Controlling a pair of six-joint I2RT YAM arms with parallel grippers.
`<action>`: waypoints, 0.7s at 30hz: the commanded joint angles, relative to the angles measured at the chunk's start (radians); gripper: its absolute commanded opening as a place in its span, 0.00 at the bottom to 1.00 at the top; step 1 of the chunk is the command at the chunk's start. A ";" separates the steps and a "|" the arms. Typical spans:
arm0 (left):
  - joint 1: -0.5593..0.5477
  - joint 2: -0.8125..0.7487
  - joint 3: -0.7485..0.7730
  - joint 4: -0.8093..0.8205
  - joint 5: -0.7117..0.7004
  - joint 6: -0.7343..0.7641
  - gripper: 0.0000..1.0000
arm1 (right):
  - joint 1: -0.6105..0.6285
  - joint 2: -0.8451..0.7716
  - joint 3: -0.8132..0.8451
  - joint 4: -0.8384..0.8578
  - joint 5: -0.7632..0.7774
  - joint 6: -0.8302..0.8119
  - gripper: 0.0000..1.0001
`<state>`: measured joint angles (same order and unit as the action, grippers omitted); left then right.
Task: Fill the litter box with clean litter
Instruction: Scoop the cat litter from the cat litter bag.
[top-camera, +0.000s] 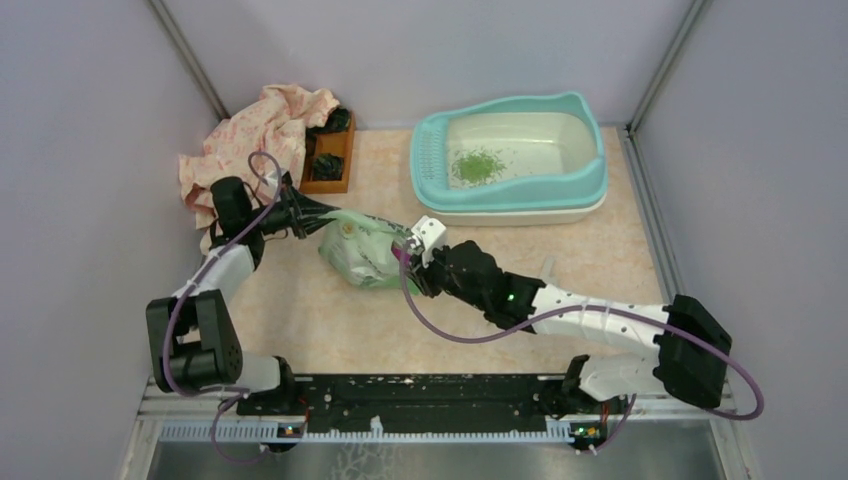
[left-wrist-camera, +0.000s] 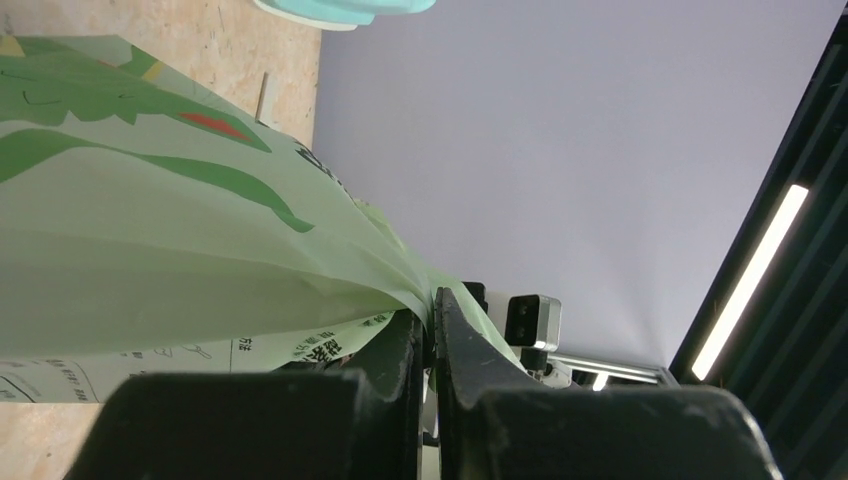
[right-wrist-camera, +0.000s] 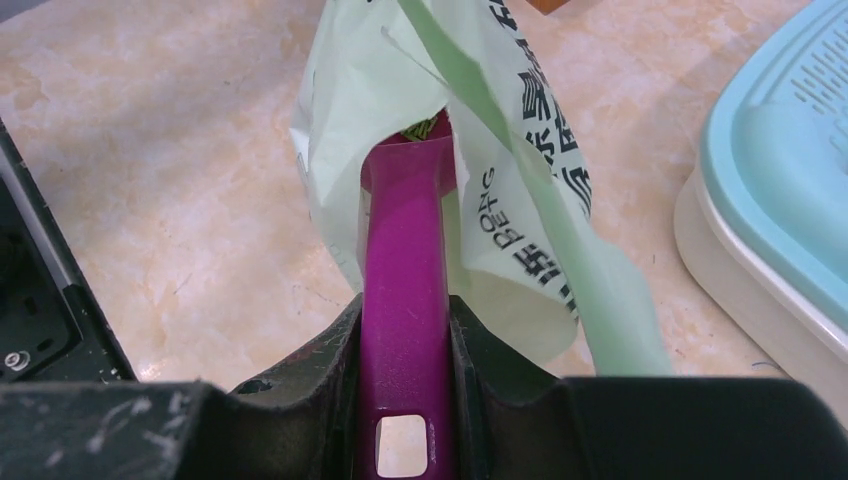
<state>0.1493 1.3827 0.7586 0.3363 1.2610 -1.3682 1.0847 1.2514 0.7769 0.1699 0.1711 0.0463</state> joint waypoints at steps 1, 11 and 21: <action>0.022 0.001 0.074 0.087 0.036 0.042 0.07 | 0.021 -0.090 0.001 -0.008 -0.003 -0.019 0.00; 0.025 0.022 0.079 0.066 0.033 0.076 0.07 | 0.021 -0.237 -0.049 -0.134 0.050 -0.030 0.00; 0.034 0.045 0.086 0.061 0.038 0.084 0.06 | 0.021 -0.415 -0.182 -0.118 0.107 -0.033 0.00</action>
<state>0.1654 1.4269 0.7895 0.3351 1.2766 -1.3174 1.0931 0.9203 0.6178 -0.0082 0.2348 0.0185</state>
